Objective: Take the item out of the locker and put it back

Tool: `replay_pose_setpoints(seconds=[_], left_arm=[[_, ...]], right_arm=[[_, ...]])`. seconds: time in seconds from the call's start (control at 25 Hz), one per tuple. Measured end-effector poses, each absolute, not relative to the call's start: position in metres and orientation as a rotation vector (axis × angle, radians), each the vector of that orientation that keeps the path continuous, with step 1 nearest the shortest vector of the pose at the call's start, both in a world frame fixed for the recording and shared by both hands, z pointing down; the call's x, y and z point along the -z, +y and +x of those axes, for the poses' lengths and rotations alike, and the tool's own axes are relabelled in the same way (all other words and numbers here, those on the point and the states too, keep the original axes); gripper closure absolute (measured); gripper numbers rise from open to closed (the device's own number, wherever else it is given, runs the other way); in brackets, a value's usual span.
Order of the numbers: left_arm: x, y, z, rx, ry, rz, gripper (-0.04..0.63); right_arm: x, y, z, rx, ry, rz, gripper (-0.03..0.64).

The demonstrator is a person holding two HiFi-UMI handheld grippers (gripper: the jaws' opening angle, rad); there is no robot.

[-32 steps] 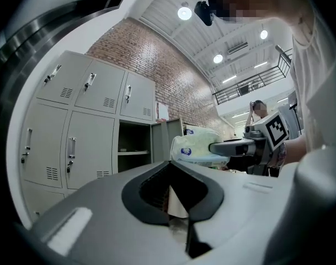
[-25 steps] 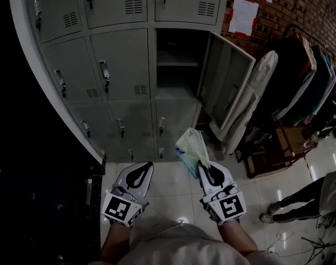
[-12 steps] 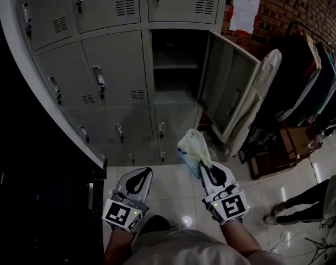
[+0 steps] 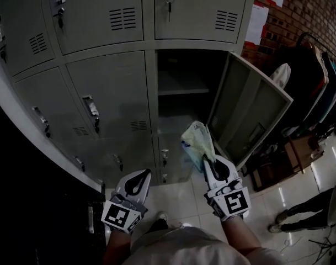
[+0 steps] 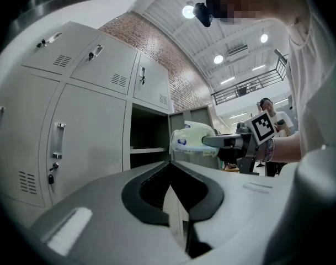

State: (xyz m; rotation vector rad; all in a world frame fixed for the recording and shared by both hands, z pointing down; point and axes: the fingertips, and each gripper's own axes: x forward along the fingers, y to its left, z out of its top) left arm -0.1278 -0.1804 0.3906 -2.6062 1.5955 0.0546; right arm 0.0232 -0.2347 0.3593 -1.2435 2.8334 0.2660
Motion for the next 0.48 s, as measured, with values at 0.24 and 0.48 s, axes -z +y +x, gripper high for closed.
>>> replay_pose_setpoints(seconds=[0.24, 0.48], left_arm=[[-0.384, -0.254, -0.162, -0.059, 1.497, -2.663, 0.595], [-0.395, -0.289, -0.172, -0.046, 1.486, -2.705, 0.595]], right_arm=[[-0.35, -0.303, -0.011, -0.269, 2.793, -1.336, 0.6], [-0.333, -0.382, -0.027, -0.365, 2.803, -1.406, 0.6]])
